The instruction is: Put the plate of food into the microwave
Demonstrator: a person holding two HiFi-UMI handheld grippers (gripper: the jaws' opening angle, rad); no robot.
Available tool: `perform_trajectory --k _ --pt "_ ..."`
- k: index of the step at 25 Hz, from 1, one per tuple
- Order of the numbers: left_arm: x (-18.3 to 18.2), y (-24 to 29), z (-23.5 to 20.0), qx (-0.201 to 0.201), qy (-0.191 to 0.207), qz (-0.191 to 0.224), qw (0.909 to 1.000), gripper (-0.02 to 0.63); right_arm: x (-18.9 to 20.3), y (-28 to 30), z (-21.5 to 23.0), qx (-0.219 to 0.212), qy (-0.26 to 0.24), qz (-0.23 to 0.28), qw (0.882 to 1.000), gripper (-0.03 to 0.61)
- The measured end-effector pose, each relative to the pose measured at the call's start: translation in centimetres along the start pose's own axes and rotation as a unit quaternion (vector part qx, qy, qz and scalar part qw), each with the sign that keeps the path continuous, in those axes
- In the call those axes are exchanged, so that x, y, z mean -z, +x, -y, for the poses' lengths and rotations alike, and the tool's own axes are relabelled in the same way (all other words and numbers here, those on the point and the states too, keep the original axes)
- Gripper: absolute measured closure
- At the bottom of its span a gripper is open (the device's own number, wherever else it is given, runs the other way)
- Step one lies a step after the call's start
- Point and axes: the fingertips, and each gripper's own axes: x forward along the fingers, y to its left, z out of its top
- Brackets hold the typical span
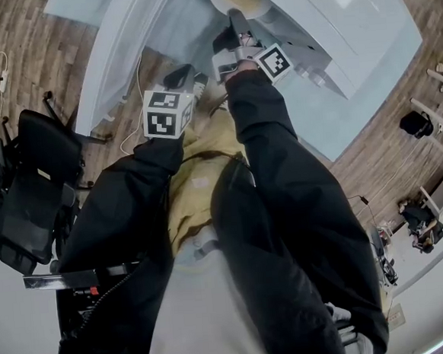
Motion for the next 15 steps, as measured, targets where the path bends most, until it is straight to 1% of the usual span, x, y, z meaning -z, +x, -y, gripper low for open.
perform_trajectory --k 4,7,12,14,15 --pt "0.25 -0.29 -0.5 -0.003 -0.002 0.0 1.0 0.615 -0.71 0.24 -0.01 0.0 0.02 0.024 0.999 0.568" --pt "0.27 -0.44 -0.63 -0.003 -0.003 0.001 1.0 0.615 -1.02 0.27 0.01 0.002 0.026 0.033 0.999 0.563" --pt "0.5 -0.41 -0.78 -0.003 -0.001 -0.001 1.0 0.615 -0.95 0.48 0.1 0.0 0.025 0.024 0.999 0.557" --pt "0.48 -0.51 -0.81 -0.003 0.0 -0.001 1.0 0.615 -0.59 0.41 0.09 -0.002 0.027 0.017 1.0 0.521" --pt "0.42 -0.53 -0.79 -0.002 0.001 0.0 1.0 0.615 -0.4 0.31 0.13 -0.003 0.027 0.014 1.0 0.519"
